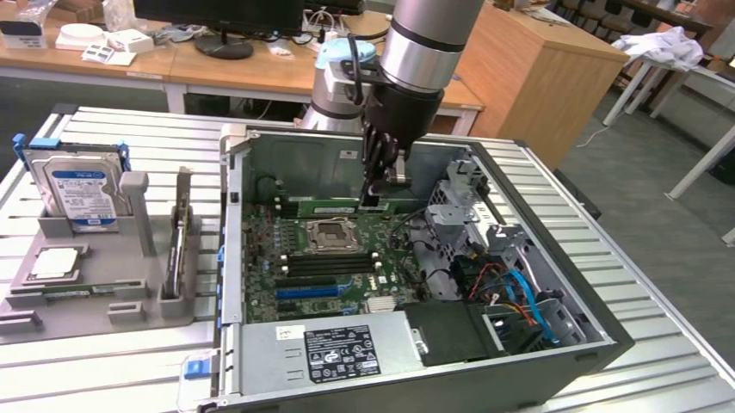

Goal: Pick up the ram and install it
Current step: 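Insert the ram into the slot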

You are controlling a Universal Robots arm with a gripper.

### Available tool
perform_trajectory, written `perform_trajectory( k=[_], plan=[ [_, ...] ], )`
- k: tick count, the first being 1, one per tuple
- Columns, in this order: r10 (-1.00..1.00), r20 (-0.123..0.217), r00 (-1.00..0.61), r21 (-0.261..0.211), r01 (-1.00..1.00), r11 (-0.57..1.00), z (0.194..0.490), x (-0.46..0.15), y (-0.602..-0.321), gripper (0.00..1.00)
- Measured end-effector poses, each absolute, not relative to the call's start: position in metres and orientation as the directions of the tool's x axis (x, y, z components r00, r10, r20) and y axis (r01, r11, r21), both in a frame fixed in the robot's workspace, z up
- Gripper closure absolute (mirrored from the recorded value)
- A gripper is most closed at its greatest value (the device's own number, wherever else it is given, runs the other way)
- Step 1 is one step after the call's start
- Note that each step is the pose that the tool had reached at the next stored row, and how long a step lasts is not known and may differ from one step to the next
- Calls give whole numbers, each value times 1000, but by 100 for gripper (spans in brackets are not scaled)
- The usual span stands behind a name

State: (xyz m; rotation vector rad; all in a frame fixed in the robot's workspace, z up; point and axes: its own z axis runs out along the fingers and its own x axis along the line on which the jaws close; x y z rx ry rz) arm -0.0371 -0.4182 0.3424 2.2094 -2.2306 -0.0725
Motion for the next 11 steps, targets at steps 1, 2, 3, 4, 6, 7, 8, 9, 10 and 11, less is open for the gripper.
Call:
perform_trajectory(
  k=[1,2,3,4,6,7,8,9,10,11],
  plan=[
    [-999,-32,-10,34,-999,9,342,-37,-418,89],
    [-999,-32,-10,34,-999,9,342,-37,-418,89],
    [-999,-32,-10,34,-999,9,342,-37,-418,89],
    [-999,-32,-10,34,-999,9,342,-37,-418,89],
    [-999,-32,-10,34,-999,9,342,-37,-418,89],
    [-999,-32,-10,34,-999,9,342,-37,-418,89],
    [-999,-32,-10,34,-999,9,342,-37,-418,89],
    [-999,-32,-10,34,-999,9,342,-37,-418,89],
    [-999,-32,-10,34,-999,9,342,-37,-418,89],
    [-999,-32,-10,33,-999,9,341,-37,-418,89]
  ],
)
